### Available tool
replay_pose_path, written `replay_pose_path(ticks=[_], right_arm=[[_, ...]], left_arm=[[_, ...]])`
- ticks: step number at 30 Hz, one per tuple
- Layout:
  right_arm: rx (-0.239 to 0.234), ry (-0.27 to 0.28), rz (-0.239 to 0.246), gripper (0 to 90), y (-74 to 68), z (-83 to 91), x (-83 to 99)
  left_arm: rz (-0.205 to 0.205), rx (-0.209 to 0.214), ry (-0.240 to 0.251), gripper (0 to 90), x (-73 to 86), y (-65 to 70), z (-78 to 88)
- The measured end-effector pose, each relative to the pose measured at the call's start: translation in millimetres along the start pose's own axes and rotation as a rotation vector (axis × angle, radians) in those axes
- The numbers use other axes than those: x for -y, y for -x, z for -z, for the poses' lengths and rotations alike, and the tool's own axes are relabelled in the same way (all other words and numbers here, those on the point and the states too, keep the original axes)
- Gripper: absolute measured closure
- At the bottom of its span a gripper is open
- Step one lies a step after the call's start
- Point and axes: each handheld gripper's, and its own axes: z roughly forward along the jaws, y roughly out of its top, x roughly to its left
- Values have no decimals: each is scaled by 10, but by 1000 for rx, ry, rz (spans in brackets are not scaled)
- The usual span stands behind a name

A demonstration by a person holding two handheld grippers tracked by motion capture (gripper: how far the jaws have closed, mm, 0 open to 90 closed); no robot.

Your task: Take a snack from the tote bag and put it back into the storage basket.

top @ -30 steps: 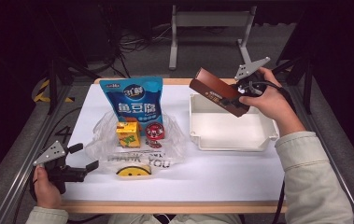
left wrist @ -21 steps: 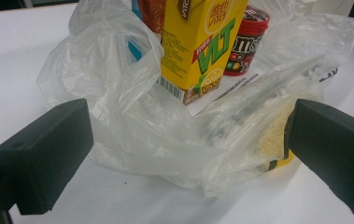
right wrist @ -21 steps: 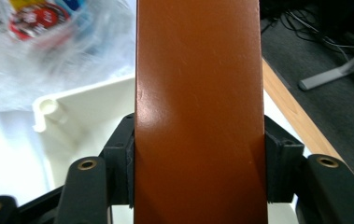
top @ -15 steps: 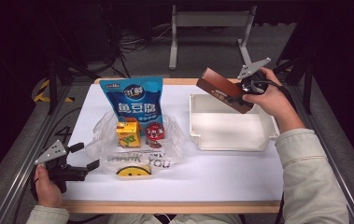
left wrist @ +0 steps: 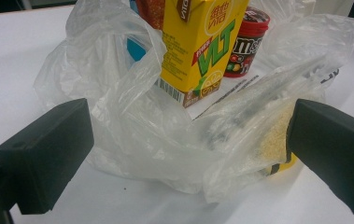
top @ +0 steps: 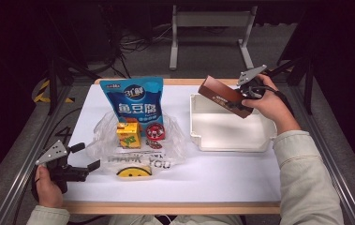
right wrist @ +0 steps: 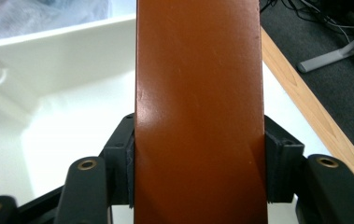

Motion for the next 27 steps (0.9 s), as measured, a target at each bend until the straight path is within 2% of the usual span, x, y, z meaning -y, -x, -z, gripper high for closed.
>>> replay_pose_path(ticks=[15, 23, 27], right_arm=[[-33, -35, -10, 422, -17, -162, 144], [-49, -73, -2, 422, -28, -252, 203], [-57, -83, -4, 422, -33, -280, 215]], left_arm=[[4, 1, -6, 12, 10, 5, 7], [-10, 1, -13, 12, 17, 14, 20], [-5, 2, -14, 12, 23, 20, 28]])
